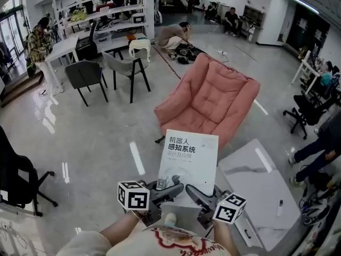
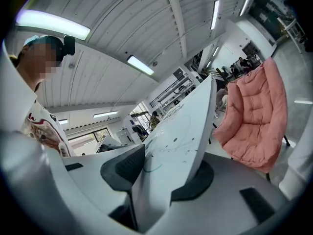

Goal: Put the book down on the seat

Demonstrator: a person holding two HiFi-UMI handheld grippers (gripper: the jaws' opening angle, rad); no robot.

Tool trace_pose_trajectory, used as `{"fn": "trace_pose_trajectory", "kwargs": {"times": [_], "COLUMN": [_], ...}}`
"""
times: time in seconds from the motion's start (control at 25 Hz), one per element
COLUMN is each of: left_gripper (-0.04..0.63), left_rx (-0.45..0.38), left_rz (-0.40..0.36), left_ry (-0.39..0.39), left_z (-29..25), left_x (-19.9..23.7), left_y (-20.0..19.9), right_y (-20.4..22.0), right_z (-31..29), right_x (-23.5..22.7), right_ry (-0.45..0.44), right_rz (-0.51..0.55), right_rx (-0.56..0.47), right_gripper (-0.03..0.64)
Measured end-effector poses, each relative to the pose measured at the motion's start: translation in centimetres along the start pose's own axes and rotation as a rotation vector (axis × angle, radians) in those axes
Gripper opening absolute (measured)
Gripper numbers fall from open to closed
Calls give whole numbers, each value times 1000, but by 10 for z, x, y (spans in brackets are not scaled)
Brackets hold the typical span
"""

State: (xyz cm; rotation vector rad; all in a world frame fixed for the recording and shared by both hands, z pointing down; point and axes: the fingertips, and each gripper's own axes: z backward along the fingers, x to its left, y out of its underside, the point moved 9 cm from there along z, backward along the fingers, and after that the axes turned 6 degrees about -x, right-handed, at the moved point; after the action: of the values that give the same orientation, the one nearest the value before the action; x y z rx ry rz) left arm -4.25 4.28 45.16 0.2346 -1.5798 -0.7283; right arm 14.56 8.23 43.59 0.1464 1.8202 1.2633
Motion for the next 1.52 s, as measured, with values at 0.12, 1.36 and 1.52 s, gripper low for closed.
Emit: {"fn": "trace_pose_trajectory", "kwargs": {"times": [0.12, 1.36, 1.52], "left_gripper": [114, 114, 114], "left_rx": [-7, 50, 66], "left_rz": [5, 46, 35], "left_ry": [-18, -1, 10], "left_z": [-19, -148, -173], "left_x": [9, 184, 222], "left_y": [-13, -170, -219], "right_y": [-16, -113, -141], "right_z": [-7, -148, -190], "right_x": [-21, -213, -251], "right_ry": [-12, 62, 70], "right_rz": [-9, -42, -39], "right_rx": [6, -5, -26], "right_gripper": [160, 161, 161]}}
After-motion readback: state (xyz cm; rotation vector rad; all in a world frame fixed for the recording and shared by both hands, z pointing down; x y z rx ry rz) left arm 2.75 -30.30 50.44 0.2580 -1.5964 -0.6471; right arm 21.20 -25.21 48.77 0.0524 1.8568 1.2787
